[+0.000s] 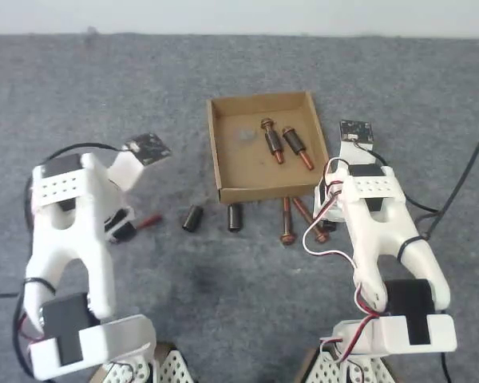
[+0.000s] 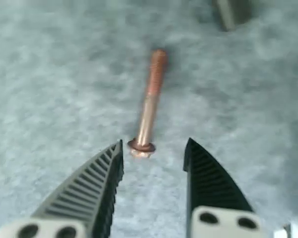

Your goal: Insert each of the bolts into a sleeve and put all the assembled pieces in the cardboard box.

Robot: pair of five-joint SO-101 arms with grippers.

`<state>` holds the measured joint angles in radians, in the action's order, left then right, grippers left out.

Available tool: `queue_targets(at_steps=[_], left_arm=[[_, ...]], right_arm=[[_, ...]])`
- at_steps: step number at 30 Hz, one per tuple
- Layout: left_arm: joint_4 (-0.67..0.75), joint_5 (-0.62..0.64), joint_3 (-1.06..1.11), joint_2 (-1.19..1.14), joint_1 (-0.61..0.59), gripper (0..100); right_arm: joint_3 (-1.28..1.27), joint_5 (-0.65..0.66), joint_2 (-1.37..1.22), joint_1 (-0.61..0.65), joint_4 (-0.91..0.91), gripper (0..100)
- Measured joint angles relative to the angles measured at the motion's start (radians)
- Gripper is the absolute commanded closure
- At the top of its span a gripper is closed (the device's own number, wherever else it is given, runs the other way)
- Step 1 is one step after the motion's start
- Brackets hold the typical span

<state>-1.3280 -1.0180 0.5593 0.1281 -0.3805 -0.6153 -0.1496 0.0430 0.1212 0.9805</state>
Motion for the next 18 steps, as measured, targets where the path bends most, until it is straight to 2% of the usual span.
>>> queue_targets(at_steps=[5, 8, 11, 15, 18], left_arm=[[0.031, 0.055, -0.002, 0.0, -0.034, 86], [-0.029, 0.144, -0.049, 0.0, -0.029, 92], [-0.12, 0.285, -0.084, 0.0, -0.032, 99], [-0.143, 0.542, -0.089, 0.0, -0.032, 99], [-0.133, 0.671, -0.043, 0.006, -0.032, 99]], right_arm=[[0.0, 0.0, 0.0, 0.0, 0.0, 99.2], [0.0, 0.0, 0.0, 0.0, 0.0, 99.2], [0.0, 0.0, 0.0, 0.0, 0.0, 99.2], [0.0, 0.0, 0.0, 0.0, 0.0, 99.2], [0.0, 0.002, 0.0, 0.0, 0.0, 99.2]])
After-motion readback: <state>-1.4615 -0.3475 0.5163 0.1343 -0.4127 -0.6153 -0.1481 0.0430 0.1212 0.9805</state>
